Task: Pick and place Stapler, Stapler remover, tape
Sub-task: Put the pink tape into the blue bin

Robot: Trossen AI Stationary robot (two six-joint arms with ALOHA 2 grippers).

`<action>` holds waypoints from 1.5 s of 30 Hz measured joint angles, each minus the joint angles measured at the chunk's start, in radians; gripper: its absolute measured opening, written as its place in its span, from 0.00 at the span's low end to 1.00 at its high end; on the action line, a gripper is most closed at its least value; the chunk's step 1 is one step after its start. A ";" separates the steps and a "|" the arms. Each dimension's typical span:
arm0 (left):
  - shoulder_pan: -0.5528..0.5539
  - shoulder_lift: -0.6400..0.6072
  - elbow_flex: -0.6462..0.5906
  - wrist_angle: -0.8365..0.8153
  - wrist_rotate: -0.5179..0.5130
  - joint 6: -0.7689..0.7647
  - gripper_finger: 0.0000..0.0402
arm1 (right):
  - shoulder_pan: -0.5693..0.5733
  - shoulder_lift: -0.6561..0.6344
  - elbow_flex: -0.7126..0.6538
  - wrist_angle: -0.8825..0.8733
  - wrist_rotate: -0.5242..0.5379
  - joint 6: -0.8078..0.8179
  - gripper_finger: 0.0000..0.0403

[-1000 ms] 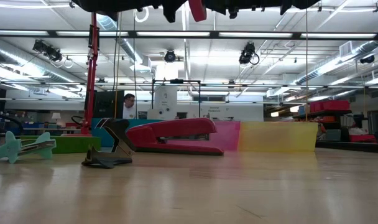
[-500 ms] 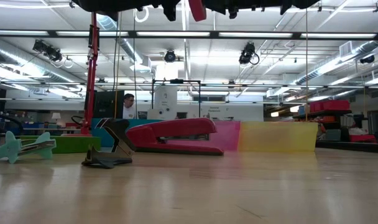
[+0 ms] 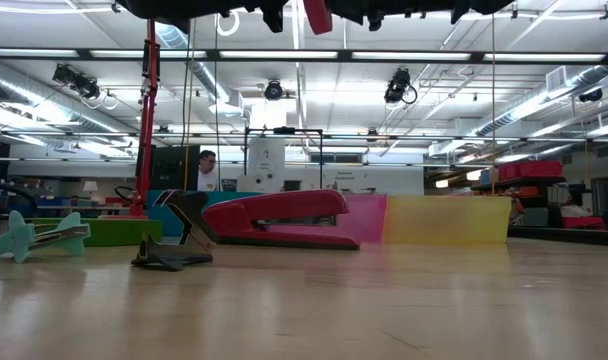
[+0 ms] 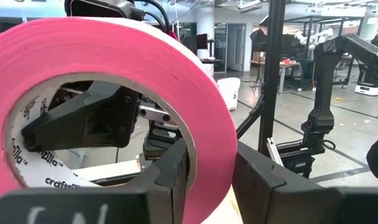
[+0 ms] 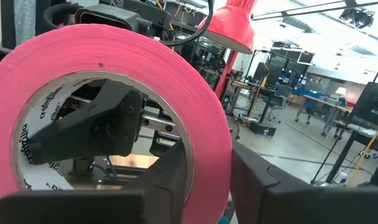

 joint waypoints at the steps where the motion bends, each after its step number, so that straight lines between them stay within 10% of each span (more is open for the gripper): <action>1: 0.000 0.000 0.000 -0.001 0.000 -0.003 0.27 | 0.000 0.000 0.000 0.001 0.000 0.010 0.29; 19: 0.014 0.000 0.000 -0.039 -0.001 -0.003 0.26 | 0.000 -0.045 0.001 -0.055 0.000 0.095 0.62; 37: 0.123 -0.015 0.000 -0.245 -0.007 -0.002 0.26 | 0.000 -0.098 0.001 -0.370 0.000 0.079 0.53; 45: 0.143 -0.014 0.000 -0.407 -0.200 0.059 0.26 | 0.001 -0.098 0.001 -0.453 0.001 0.069 0.38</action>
